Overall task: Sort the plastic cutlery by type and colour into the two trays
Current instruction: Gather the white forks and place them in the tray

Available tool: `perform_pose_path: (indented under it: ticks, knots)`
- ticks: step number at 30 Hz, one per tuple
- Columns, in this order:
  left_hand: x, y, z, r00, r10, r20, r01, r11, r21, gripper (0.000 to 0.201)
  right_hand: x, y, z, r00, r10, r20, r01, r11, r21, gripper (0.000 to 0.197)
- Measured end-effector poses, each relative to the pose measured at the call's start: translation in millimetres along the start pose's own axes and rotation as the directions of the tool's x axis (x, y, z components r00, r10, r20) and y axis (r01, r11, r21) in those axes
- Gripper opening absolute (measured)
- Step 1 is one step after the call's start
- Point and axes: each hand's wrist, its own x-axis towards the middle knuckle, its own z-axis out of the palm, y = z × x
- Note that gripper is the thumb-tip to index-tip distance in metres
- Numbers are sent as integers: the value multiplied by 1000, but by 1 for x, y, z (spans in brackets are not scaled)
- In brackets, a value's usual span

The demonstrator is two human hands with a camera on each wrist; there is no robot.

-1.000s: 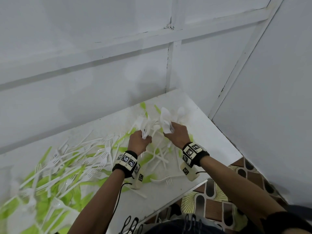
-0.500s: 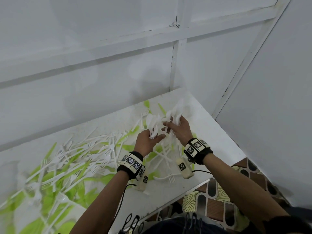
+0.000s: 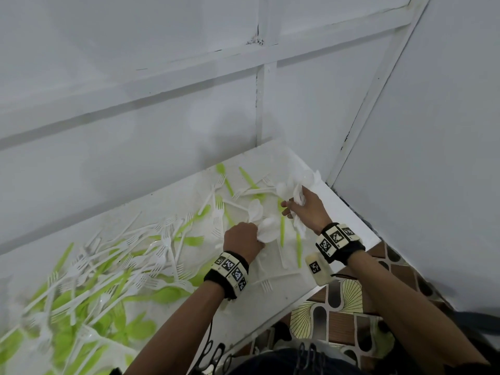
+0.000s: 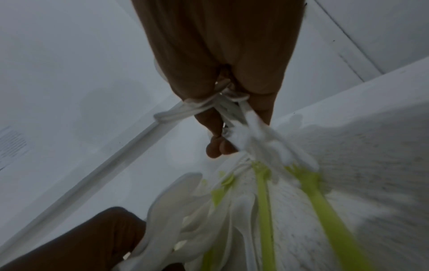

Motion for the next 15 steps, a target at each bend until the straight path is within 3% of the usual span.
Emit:
perform_pose_path:
  ticks: [2,5,11,15]
  knots:
    - [0,0,0,1000,19,-5,-18,997,75,28,-1,4,-4,997,31,-66,-32,999,-10,4]
    - [1,-1,-4,1000,-10,18,9,999,52,30,0,10,-12,990,65,-128,-70,997,-34,16]
    - [9,-27,-26,980,-122,158,159,955,-251,40,-4,11,-18,988,66,-138,-78,994,-81,14]
    - [8,-45,-40,976,-100,195,185,853,-488,38,-7,13,-12,996,8,-93,-36,954,-299,19]
